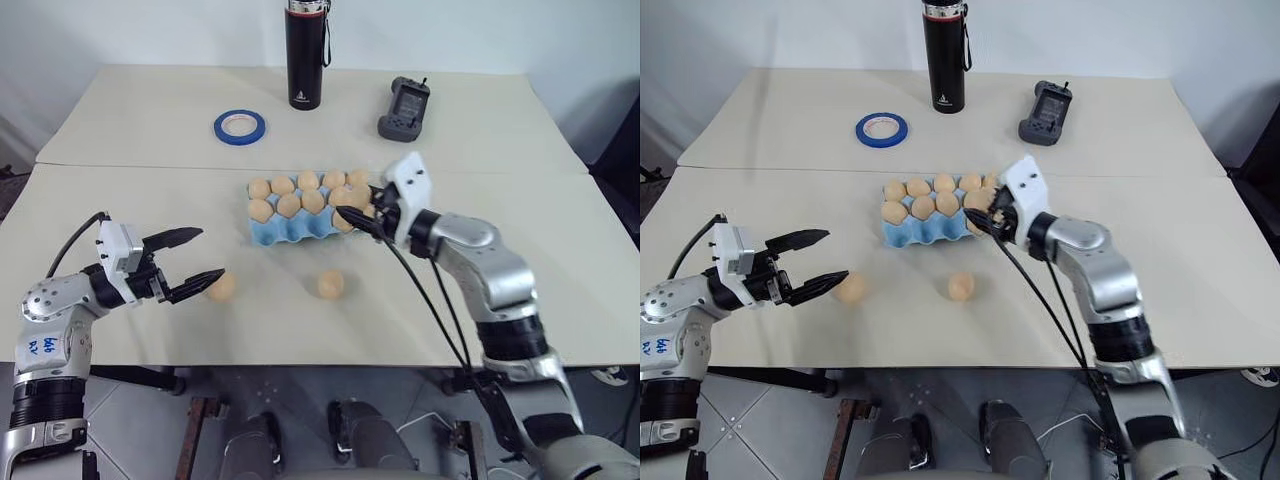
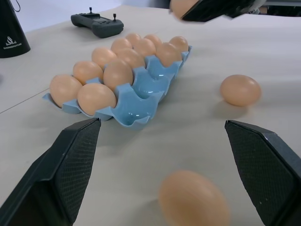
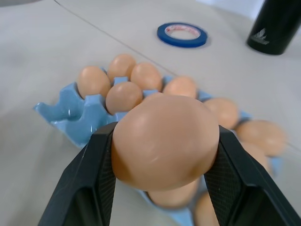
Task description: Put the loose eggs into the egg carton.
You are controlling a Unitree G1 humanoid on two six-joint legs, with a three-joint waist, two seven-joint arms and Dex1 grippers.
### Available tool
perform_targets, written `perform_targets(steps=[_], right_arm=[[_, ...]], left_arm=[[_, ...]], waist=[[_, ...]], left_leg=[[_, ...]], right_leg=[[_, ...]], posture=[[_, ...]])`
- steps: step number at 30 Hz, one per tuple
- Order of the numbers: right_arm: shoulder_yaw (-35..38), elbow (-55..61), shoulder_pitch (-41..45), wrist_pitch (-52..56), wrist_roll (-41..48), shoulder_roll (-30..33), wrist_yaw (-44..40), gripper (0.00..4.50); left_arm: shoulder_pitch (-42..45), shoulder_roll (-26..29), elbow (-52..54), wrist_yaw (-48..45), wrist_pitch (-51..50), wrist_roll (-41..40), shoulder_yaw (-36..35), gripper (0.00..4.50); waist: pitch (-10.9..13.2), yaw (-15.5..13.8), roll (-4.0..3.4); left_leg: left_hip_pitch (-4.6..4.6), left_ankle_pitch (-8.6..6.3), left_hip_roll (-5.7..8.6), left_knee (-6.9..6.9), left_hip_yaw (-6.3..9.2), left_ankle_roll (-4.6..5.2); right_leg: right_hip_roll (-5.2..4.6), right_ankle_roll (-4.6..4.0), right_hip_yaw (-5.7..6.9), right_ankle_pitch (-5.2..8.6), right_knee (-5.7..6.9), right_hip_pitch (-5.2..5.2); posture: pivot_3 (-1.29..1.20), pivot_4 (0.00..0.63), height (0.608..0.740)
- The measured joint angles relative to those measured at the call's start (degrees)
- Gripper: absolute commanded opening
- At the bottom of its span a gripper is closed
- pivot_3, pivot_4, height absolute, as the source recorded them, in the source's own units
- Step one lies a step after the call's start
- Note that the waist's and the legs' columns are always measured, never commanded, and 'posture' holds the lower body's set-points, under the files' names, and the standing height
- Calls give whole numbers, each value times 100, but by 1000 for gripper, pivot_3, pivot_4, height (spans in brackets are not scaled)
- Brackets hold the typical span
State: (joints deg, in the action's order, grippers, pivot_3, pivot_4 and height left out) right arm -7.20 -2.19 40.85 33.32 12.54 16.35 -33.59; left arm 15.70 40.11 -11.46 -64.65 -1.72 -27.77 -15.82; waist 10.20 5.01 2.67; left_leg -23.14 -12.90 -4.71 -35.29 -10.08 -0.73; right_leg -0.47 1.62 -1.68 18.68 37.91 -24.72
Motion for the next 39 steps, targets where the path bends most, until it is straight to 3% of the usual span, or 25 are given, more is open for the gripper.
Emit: perform_targets(steps=[7,14,18,23,31,35,39], right_arm=[[-297,-1198,446,-697,-433,-541,133,2174],[-381,-1370,511,-958,-491,-641,51,4459],[-380,-1294,506,-935,-489,-606,-11,4459],[-169,-132,88,-665,-185,-25,-432,4459],[591,1487,-1748,-464,677,1676,-1689,4459],[1260,1741,-2830,-523,1129,2486,-2446,4459],[1723,1734,-3427,-734,1320,2879,-2900,4459]], left_arm=[[-27,-26,113,75,11,0,-3,4500],[-57,-30,193,93,53,0,-4,4500],[-56,-32,193,96,59,0,-3,4500],[-41,-63,167,73,98,-1,4,4500],[-18,-55,92,2,117,-2,-6,4500],[-24,-36,-84,-26,124,-1,-72,4500],[-15,8,-171,-83,176,-1,-110,4500]], waist=[[0,20,0],[0,26,0],[0,34,-1],[0,-5,-1],[0,-40,0],[0,-27,0],[0,7,0]], left_leg=[[-4,2,0,-1,-5,-5],[-4,3,-1,-1,-4,-7],[-4,3,-1,-1,-3,-7],[-5,0,-1,2,-2,-6],[-2,-9,2,2,3,9],[8,-17,1,2,6,23],[21,-11,1,2,6,26]], right_leg=[[1,3,-1,-1,5,-5],[1,3,-1,-1,5,-5],[1,3,-1,-1,6,-6],[-1,3,0,0,-4,-4],[-2,4,2,0,-9,5],[2,4,2,1,-9,12],[4,3,-1,-1,-2,18]], posture=[[0,150,740],[0,150,740],[0,150,740],[0,150,740],[0,150,740],[0,150,740],[0,150,740]])
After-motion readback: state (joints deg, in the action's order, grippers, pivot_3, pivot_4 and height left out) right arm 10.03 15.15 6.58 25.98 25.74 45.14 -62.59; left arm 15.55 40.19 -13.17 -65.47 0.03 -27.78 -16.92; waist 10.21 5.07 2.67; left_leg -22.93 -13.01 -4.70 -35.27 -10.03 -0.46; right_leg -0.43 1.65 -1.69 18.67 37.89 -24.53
